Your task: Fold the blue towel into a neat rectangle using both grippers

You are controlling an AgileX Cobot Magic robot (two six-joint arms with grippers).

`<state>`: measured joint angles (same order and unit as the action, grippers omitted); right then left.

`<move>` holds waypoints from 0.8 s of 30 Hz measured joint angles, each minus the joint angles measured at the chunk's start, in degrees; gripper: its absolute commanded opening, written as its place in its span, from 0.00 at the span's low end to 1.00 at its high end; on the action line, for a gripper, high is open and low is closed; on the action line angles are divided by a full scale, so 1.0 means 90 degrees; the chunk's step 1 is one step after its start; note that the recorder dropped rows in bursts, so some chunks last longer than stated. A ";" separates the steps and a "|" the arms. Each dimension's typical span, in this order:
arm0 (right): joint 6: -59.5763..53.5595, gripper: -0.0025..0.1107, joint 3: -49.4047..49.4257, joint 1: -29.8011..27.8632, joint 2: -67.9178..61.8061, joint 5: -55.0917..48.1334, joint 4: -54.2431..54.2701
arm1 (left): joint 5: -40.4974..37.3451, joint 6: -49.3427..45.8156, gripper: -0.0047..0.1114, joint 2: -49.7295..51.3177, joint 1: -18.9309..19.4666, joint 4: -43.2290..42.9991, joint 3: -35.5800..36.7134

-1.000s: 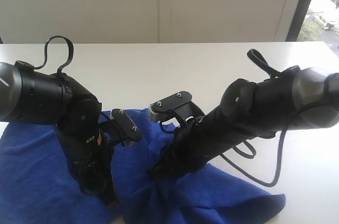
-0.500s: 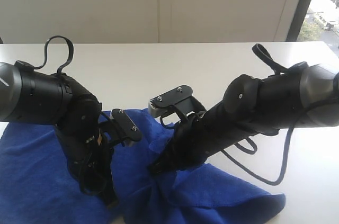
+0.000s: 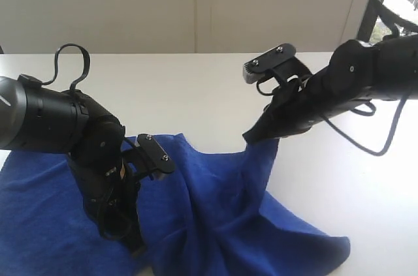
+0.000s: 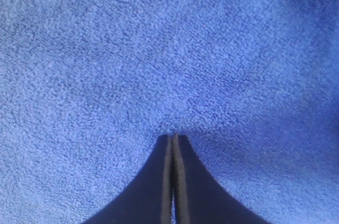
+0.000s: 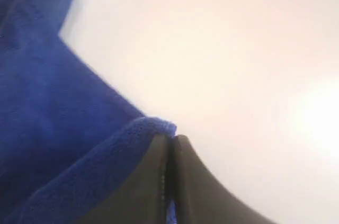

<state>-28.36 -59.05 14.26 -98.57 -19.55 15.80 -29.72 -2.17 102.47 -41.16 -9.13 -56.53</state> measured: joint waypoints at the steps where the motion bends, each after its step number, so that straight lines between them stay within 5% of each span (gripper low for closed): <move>1: 0.0045 0.02 -0.0095 -0.0101 -0.0068 0.0012 -0.0135 | 0.0000 0.0000 0.04 0.0000 0.0000 0.0000 0.0000; 20: 0.0331 0.03 -0.0661 -0.0886 -0.1240 0.0551 -0.1315 | 0.0000 0.0000 0.04 0.0000 0.0000 0.0023 0.0000; 23: 0.0437 0.14 -0.0661 -0.1020 -0.1240 0.0811 -0.1340 | 0.0000 0.0000 0.04 0.0000 0.0000 0.0023 0.0000; 24: 0.0446 0.26 -0.0661 -0.1028 -0.1240 0.0862 -0.1340 | 0.0000 0.0000 0.04 0.0000 0.0000 0.0023 0.0000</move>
<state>-24.35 -65.00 5.00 -109.73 -11.79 3.75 -29.72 -2.17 102.47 -41.16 -8.92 -56.53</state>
